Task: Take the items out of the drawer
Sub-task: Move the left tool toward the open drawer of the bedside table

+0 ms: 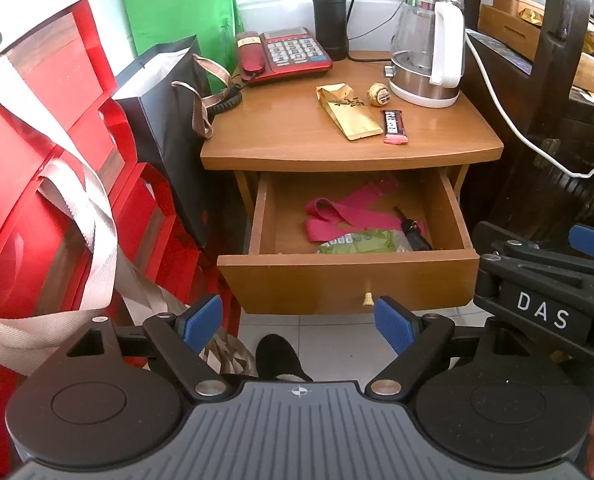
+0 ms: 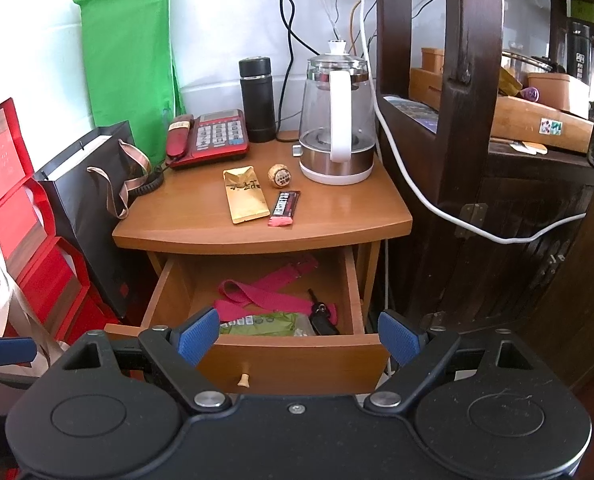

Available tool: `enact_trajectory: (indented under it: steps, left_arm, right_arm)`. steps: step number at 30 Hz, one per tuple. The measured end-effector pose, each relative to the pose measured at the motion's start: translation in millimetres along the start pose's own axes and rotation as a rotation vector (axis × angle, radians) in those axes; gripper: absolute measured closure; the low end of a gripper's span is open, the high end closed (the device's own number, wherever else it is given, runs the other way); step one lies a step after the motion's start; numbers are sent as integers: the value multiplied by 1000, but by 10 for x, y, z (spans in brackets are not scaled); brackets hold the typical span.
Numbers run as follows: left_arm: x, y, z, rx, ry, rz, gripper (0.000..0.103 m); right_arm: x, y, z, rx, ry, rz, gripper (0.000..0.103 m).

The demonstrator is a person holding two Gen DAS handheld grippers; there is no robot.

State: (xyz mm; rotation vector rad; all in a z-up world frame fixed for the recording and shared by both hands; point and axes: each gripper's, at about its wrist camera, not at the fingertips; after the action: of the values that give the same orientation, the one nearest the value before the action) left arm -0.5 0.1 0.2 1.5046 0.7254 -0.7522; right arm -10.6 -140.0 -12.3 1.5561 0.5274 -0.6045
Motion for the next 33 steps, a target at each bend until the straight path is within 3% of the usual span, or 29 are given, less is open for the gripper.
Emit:
enact_trajectory:
  steps: [10, 19, 33]
  left_arm:
    - [-76, -43, -18, -7, -27, -3, 16]
    - [-74, -267, -130, -6, -2, -28, 16]
    - [-141, -331, -132, -21, 5, -35, 16]
  right_arm:
    - [-90, -22, -3, -6, -21, 2, 17]
    - [-156, -161, -14, -20, -9, -24, 17]
    - [-256, -251, -32, -20, -8, -35, 17]
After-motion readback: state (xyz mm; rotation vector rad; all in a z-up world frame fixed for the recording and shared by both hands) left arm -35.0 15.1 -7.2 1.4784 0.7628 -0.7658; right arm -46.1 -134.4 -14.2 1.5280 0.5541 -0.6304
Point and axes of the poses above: each gripper's, at about its wrist camera, not at the fingertips, and x roughly the way its jaws point, z to its right, y to its top, and after that the axes turned 4 degrees about -y, right-handed
